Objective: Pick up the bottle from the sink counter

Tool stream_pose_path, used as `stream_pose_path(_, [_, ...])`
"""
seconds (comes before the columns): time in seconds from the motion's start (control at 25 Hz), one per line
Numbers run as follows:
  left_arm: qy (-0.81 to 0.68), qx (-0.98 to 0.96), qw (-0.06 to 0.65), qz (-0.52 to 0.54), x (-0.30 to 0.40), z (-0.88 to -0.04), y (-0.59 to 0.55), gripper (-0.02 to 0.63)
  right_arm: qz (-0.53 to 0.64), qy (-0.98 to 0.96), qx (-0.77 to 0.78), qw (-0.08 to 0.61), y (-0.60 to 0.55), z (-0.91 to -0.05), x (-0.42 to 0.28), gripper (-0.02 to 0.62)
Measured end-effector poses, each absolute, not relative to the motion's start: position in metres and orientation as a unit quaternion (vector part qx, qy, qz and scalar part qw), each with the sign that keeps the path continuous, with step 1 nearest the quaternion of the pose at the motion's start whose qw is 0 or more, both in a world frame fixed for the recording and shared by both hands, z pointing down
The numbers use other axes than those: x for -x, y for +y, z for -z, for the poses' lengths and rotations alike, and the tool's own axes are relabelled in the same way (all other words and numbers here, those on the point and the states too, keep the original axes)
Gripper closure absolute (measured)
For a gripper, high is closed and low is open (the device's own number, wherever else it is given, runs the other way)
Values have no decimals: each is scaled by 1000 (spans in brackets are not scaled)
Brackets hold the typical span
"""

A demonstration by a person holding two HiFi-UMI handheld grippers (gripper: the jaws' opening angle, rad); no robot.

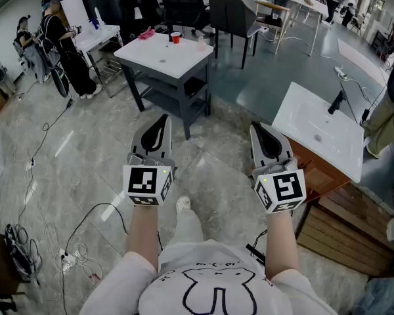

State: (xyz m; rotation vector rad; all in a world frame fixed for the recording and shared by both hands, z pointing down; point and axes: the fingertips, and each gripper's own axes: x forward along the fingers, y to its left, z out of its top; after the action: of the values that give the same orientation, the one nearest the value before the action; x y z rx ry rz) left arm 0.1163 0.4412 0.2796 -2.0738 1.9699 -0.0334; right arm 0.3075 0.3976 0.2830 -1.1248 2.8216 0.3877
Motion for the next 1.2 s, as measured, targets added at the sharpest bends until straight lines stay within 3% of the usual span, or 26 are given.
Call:
stream_pose_path(0.4, [678,722,140,8,-93,-284,381,597,-135,920,367,13,342,-293,-282,566])
stream_pose_path(1.2, [664,738,116,-5,64,-285,176,597,-118,909,399,-11,152,-292,-135,565])
